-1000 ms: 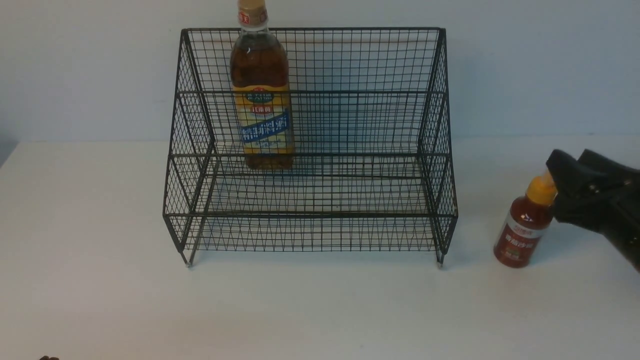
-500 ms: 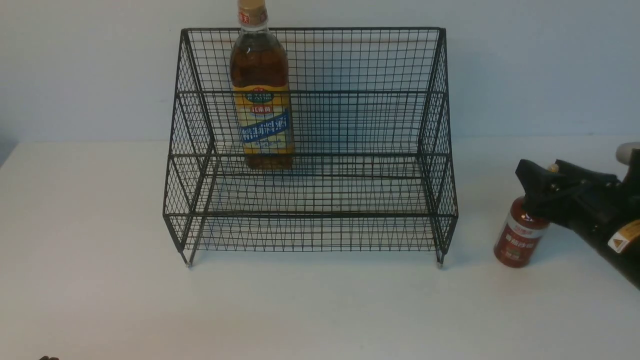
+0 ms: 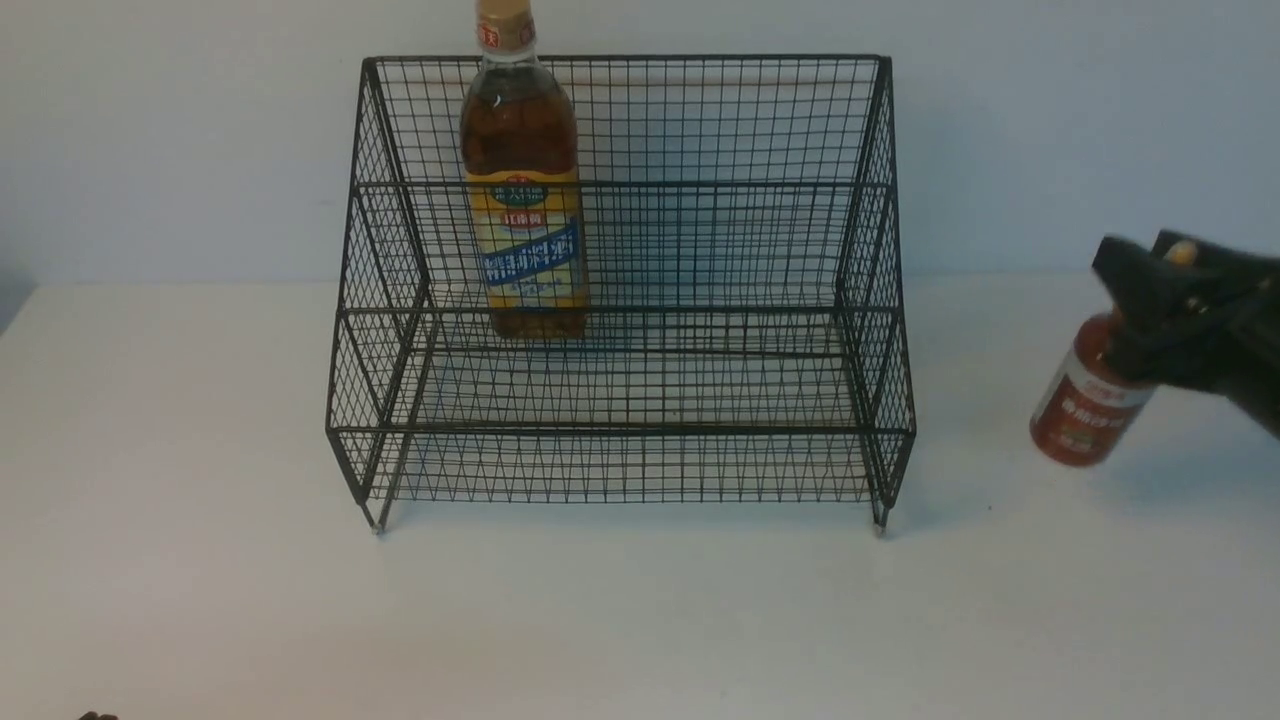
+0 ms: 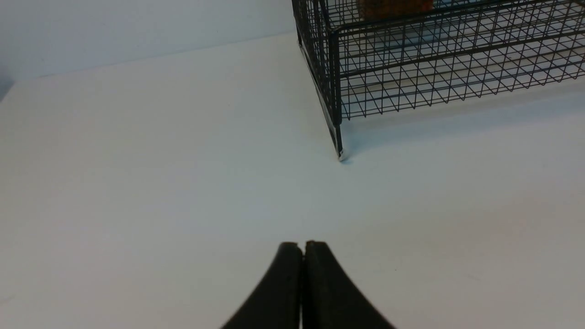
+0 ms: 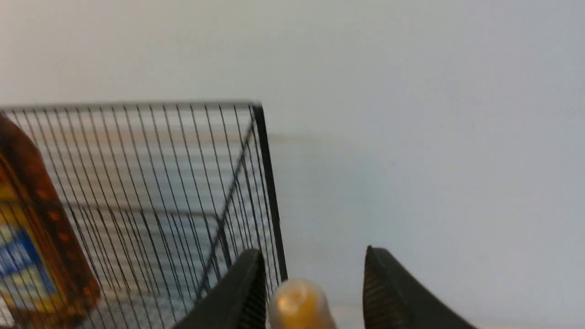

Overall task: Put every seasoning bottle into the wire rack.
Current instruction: Use the right arm to put the condiment bottle back on the shelf

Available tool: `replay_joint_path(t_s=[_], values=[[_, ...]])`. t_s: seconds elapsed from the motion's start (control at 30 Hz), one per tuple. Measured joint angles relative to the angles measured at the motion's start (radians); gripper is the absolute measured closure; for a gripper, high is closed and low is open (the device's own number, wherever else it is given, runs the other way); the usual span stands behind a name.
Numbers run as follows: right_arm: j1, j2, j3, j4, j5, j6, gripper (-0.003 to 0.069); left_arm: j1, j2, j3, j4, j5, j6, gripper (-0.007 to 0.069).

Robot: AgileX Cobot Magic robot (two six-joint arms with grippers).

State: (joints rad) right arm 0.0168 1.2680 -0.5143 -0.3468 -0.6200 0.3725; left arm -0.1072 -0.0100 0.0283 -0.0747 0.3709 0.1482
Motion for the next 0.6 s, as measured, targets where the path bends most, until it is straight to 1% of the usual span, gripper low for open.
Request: replay_joint_path(t_s=[0.07,0.17,0.23,0.33,0.4,0.43,0.6], values=[[0.000,-0.067,0.000,-0.031,0.008,0.046,0.0396,0.000,0.000,0.000,0.000,0.000,0.000,0.0636],[0.004,-0.132,-0.019,-0.128,0.025,0.146,0.0396,0.000,0.000,0.000,0.000,0.000,0.000,0.0636],[0.043,-0.152,-0.080,-0.318,0.053,0.309,0.0396,0.000,0.000,0.000,0.000,0.000,0.000,0.0636],[0.119,-0.136,-0.168,-0.514,0.084,0.476,0.0397,0.000,0.000,0.000,0.000,0.000,0.000,0.0636],[0.171,-0.108,-0.230,-0.574,0.111,0.559,0.0397,0.000,0.000,0.000,0.000,0.000,0.000,0.0636],[0.195,-0.095,-0.250,-0.588,0.125,0.574,0.0397,0.000,0.000,0.000,0.000,0.000,0.000,0.0636],[0.274,-0.015,-0.326,-0.600,0.149,0.586,0.0397,0.000,0.000,0.000,0.000,0.000,0.000,0.0636]])
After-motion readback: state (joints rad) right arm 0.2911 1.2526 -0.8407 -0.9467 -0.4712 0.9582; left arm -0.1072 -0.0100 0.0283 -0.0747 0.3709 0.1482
